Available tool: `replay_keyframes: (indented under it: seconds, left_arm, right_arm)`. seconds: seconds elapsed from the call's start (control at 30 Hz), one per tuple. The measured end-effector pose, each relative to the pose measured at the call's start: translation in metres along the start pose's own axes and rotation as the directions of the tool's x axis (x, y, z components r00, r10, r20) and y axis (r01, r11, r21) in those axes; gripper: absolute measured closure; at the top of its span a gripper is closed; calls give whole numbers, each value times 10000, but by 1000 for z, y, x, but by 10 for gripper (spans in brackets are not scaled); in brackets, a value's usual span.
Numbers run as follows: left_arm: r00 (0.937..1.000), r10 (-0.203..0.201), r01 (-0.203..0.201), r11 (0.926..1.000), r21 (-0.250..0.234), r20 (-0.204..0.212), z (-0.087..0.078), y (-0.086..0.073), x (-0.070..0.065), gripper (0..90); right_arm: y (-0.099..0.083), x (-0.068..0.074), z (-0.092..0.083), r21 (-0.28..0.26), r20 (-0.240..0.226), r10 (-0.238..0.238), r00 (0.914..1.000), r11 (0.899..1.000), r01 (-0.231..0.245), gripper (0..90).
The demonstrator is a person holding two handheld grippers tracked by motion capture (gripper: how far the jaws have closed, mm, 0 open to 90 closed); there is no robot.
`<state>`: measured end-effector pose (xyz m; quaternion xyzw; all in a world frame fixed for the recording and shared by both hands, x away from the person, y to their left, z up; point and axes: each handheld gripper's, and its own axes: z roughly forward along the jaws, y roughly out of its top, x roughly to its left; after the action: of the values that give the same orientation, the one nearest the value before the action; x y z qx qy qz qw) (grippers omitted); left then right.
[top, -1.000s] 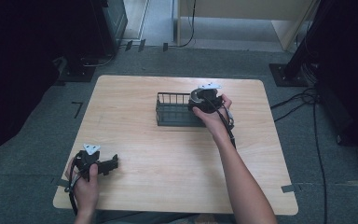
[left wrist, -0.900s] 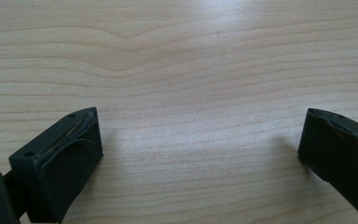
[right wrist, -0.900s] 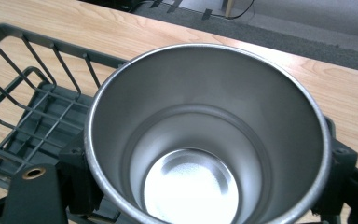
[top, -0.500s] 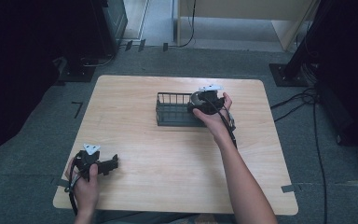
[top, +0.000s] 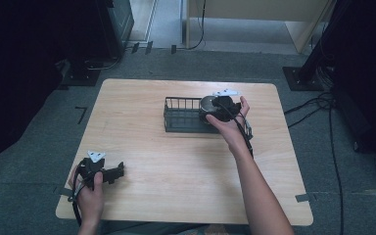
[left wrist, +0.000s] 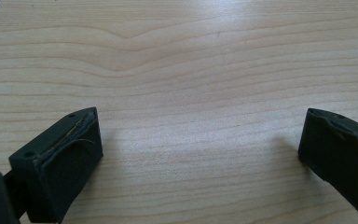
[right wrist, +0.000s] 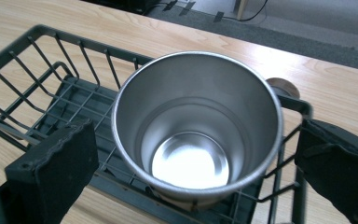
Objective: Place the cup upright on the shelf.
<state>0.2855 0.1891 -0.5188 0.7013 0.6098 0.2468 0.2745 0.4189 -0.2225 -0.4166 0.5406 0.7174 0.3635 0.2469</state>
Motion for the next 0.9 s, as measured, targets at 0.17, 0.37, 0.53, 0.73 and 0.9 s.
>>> replay_keyframes:
  seconds: [0.17, 0.37, 0.53, 0.73, 0.9]
  left_arm:
    - [10000, -1, 1, 10000, -2, 0, 0, 0, 0, 0]
    - [10000, 6, -6, 10000, 5, 1, 0, 0, 0, 0]
    - [10000, 7, -7, 10000, 5, -1, 0, 0, 0, 0]
    - [10000, 0, 0, 10000, 1, 0, 0, 0, 0, 0]
    - [10000, 7, -7, 10000, 7, 0, 0, 0, 0, 0]
  right_arm:
    - [-3, -3, -11, -99, 55, 28, 10000, 9999, -28, 0]
    - [-11, -9, -24, -274, 107, 63, 9999, 9996, -60, 0]
    - [-18, -14, -31, -268, 189, -3, 9998, 9996, 8, 0]
    - [-27, -20, -39, -223, 286, -11, 9996, 9997, 17, 0]
    - [-33, -24, -44, -235, 324, -20, 9995, 9997, 27, 0]
